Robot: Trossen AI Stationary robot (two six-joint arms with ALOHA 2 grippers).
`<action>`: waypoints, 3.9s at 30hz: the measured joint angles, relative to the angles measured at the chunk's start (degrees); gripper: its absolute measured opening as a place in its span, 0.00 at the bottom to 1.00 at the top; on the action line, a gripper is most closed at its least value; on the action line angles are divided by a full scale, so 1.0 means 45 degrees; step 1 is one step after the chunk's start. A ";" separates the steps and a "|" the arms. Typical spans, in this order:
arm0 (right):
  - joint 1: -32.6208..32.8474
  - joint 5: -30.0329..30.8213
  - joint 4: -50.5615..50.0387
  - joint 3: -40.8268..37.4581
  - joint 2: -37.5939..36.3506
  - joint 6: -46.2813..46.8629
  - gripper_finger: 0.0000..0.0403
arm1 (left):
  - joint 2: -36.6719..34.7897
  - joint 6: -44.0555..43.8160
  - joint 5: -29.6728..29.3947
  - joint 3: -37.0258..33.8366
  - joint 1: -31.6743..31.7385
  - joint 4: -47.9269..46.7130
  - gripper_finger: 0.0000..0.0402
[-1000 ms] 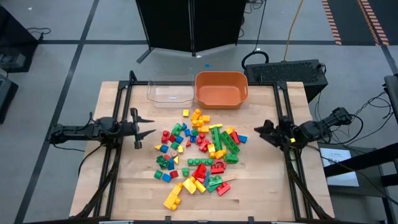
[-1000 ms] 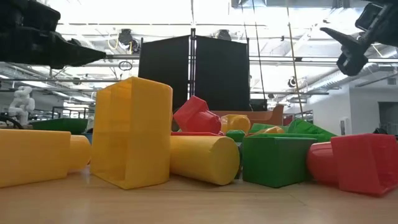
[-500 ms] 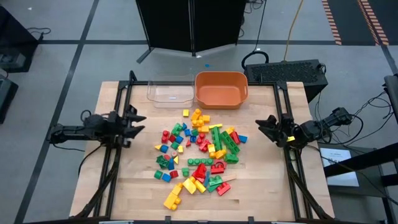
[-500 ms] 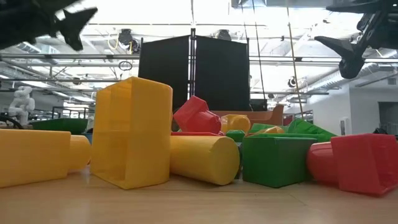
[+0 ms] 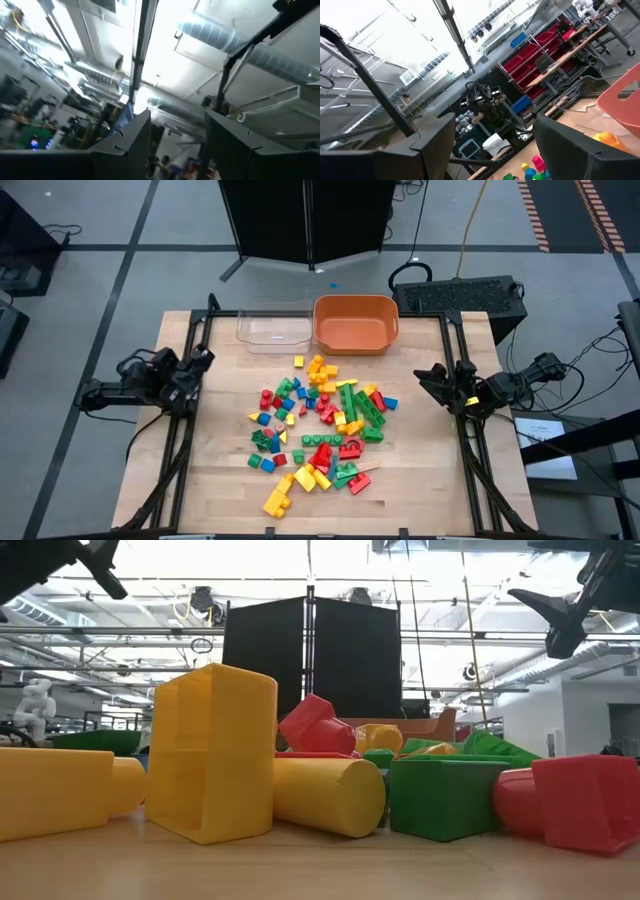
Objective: Sort blocks by size
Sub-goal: Put the small green game piece into the transparent bin
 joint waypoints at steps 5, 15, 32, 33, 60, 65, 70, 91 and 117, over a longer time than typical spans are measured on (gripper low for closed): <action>0.0000 0.0000 -0.0005 0.0000 0.0000 0.0024 0.65 | 0.0140 -0.0751 -0.1652 0.0710 0.0000 -0.2027 0.47; 0.0000 -0.0153 -0.0027 0.0000 0.0000 0.0034 0.65 | 0.5351 0.0427 -0.0392 0.6922 -0.0687 -1.1392 0.47; 0.0000 -0.0173 -0.0802 0.0000 0.0000 0.0015 0.65 | 1.2956 0.2526 0.2944 1.0924 -0.2207 -1.8410 0.47; 0.0000 -0.0172 -0.0983 0.0000 0.0000 0.0013 0.65 | 1.3138 0.2527 0.3128 1.0924 -0.2280 -1.8439 0.47; 0.0001 -0.0170 -0.2675 0.0000 0.0001 0.0024 0.65 | 1.7184 -0.0069 0.0670 1.0914 -0.3089 -1.7146 0.47; 0.0005 -0.0165 -0.2691 0.0000 0.0000 0.0024 0.65 | 1.7160 0.0160 0.0636 1.0914 -0.3075 -1.7100 0.47; 0.0000 -0.0163 -0.2915 0.0000 0.0000 0.0000 0.65 | 1.7155 0.0258 0.0637 1.0914 -0.3075 -1.7125 0.47; 0.0000 -0.0097 -0.3172 0.0000 0.0000 0.0365 0.65 | 1.7155 0.1888 0.1643 1.0909 -0.3352 -1.8712 0.77; 0.0003 -0.0107 -0.3203 0.0000 0.0003 0.1044 0.65 | 1.7141 0.3157 0.0699 0.9618 -0.4333 -1.7095 0.77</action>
